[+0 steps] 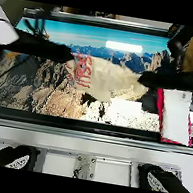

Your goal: Fold the clothes and pants, and hang the long-sleeved shirts on hangers.

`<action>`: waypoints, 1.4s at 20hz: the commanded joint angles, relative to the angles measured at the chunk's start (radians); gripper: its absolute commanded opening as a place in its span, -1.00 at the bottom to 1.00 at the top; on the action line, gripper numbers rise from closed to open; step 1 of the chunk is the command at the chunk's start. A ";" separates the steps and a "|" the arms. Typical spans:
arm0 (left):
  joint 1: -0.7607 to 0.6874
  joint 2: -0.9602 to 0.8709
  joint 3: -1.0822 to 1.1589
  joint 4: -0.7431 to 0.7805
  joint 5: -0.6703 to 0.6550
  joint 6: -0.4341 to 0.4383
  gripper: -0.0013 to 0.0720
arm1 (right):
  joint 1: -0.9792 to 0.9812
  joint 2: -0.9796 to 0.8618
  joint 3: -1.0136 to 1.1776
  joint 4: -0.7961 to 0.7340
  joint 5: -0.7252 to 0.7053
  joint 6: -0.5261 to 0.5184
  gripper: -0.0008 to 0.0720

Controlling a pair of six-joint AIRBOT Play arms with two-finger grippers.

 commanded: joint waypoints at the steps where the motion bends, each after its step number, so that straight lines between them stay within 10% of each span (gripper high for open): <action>1: -0.056 0.257 -0.039 0.009 0.038 -0.050 -0.94 | 0.008 0.137 0.139 0.000 0.031 0.112 -0.94; 8: -0.181 0.364 -0.434 0.008 0.078 -0.108 -0.94 | 0.085 0.122 -0.014 -0.103 0.032 0.128 -0.93; 9: -0.201 0.345 -0.492 0.007 0.078 -0.108 -0.65 | 0.093 0.110 -0.072 -0.121 0.031 0.128 -0.93; 11: -0.237 0.285 -0.570 0.010 0.097 -0.107 0.96 | 0.094 0.082 -0.200 -0.156 0.021 0.127 -0.93; 22: 0.197 -0.148 -0.584 0.006 0.098 -0.043 0.92 | 0.093 0.008 -0.342 -0.327 0.021 0.125 -0.93; 28: 0.152 -0.336 -0.584 0.005 0.103 -0.016 0.92 | 0.093 0.008 -0.342 -0.326 0.021 0.127 -0.93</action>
